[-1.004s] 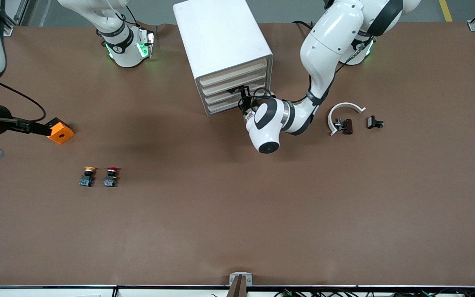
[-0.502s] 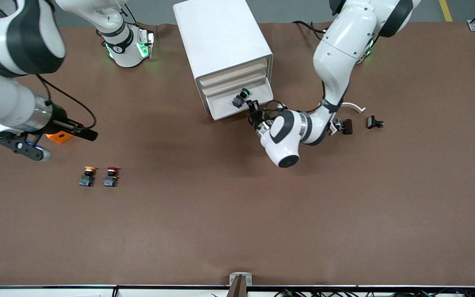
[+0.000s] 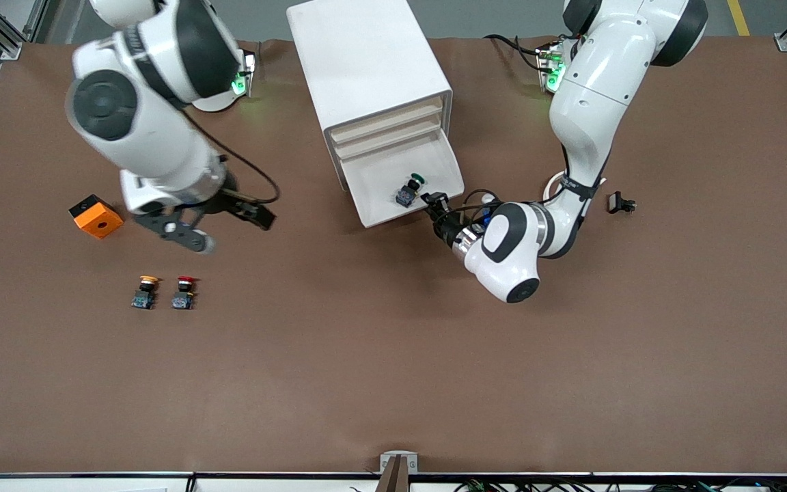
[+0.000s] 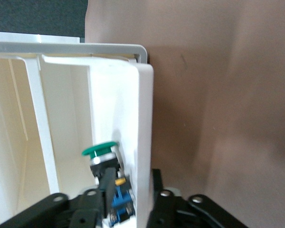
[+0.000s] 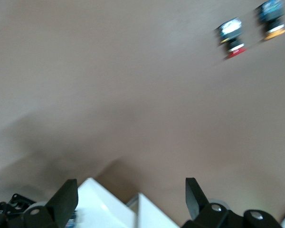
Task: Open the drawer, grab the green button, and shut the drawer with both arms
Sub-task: 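Reach the right gripper into the drawer while the left gripper withdraws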
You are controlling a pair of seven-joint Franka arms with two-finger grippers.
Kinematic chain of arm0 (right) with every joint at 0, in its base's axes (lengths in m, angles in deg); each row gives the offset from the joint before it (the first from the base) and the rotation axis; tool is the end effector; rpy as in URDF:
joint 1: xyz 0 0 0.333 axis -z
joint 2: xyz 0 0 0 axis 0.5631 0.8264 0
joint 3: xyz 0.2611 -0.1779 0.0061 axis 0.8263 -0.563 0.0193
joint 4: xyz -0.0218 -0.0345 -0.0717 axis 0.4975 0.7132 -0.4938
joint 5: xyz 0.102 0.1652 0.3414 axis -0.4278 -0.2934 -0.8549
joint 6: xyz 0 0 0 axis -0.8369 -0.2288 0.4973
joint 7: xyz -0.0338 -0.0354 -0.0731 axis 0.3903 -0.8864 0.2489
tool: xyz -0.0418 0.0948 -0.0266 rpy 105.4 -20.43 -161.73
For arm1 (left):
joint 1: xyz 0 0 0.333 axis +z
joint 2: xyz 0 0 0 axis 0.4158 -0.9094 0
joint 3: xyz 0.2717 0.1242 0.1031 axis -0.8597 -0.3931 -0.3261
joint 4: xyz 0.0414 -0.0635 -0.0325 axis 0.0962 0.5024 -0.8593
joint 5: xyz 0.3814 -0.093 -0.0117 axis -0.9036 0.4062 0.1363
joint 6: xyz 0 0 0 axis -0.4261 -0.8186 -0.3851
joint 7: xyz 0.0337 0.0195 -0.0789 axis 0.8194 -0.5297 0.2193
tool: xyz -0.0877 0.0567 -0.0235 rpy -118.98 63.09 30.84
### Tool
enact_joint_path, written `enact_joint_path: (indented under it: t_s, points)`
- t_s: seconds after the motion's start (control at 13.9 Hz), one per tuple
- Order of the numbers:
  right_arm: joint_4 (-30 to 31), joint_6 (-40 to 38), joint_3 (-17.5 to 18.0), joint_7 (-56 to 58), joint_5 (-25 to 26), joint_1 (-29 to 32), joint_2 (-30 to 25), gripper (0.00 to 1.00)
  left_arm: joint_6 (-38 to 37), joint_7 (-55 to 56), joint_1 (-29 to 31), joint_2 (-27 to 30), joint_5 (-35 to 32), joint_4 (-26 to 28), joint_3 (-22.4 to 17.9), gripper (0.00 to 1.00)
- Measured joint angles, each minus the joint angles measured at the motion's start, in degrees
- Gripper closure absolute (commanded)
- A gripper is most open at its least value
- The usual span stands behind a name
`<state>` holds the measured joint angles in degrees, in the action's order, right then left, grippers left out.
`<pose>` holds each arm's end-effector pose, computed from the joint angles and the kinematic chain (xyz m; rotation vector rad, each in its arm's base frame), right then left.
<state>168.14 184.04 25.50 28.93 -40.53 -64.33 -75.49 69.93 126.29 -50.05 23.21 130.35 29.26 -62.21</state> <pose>0.5602 0.2876 0.5029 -3.0136 0.7107 0.1359 0.5387 -0.3748 0.1783 -1.2205 -2.0564 1.2408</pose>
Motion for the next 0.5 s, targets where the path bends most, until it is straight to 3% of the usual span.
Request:
enact_joint_path:
  t_s: [0.29, 0.5]
  points:
    - [0.05, 6.51, -0.02, -6.34, -0.43, -7.38, 4.28, 0.0, -0.06, 0.05, 3.34, 0.19, -0.51, -3.22, -0.24, 0.0]
    - [0.07, 10.74, -0.03, -13.19, -0.4, -12.59, 7.51, 0.0, -0.14, -0.11, 5.62, 0.53, -8.01, -6.81, -0.26, 0.0]
